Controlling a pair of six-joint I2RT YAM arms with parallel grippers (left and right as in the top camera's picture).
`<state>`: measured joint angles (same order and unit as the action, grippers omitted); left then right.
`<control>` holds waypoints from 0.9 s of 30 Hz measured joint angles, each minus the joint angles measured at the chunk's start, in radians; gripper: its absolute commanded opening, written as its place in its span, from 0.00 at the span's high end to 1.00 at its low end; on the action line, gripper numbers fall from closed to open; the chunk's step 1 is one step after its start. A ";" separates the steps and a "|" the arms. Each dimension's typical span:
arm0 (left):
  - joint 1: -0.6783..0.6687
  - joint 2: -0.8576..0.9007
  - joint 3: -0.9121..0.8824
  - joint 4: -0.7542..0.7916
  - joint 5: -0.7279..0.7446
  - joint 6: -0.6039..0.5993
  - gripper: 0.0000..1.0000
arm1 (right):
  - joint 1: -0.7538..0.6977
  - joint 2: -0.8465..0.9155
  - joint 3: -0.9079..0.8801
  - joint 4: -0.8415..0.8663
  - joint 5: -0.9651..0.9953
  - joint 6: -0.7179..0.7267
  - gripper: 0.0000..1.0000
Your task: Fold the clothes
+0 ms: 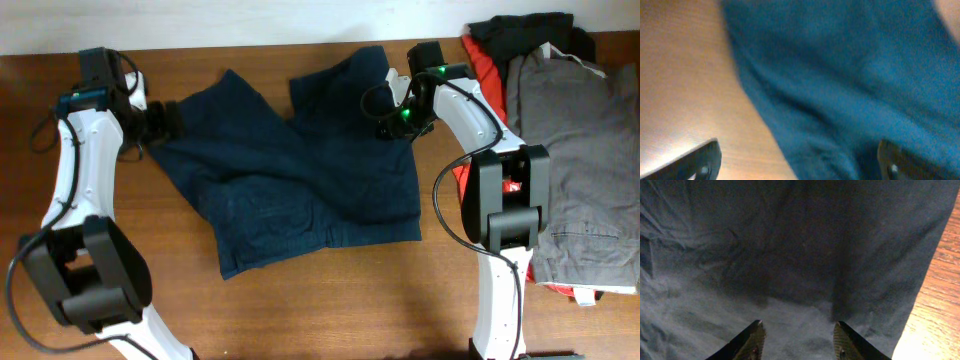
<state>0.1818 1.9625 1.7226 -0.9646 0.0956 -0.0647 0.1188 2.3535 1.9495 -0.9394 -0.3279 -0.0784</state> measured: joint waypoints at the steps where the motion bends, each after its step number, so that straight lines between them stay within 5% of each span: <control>1: -0.007 -0.017 0.002 -0.062 0.038 0.000 0.01 | 0.000 0.000 0.000 0.000 0.000 0.000 0.47; 7: -0.074 -0.057 0.006 -0.302 0.140 0.042 0.09 | 0.000 0.000 0.000 0.011 0.000 -0.001 0.47; 11: -0.133 -0.057 -0.040 -0.328 0.142 0.053 0.11 | 0.000 0.000 0.000 0.013 0.000 0.000 0.47; 15: -0.175 -0.057 -0.105 -0.298 0.161 0.041 0.32 | 0.000 0.000 0.000 0.013 0.000 0.000 0.47; 18: -0.203 -0.057 -0.150 -0.245 0.179 0.034 0.65 | 0.000 0.000 0.000 0.016 0.000 0.000 0.46; 21: -0.236 -0.058 -0.217 -0.169 0.184 0.031 0.84 | 0.000 0.000 0.000 0.018 0.000 -0.001 0.47; 27: -0.252 -0.058 -0.389 -0.109 0.115 -0.035 0.85 | 0.000 0.000 0.000 0.014 0.000 -0.001 0.46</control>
<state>-0.0700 1.9045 1.3338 -1.0737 0.2104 -0.1001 0.1188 2.3535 1.9495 -0.9249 -0.3275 -0.0792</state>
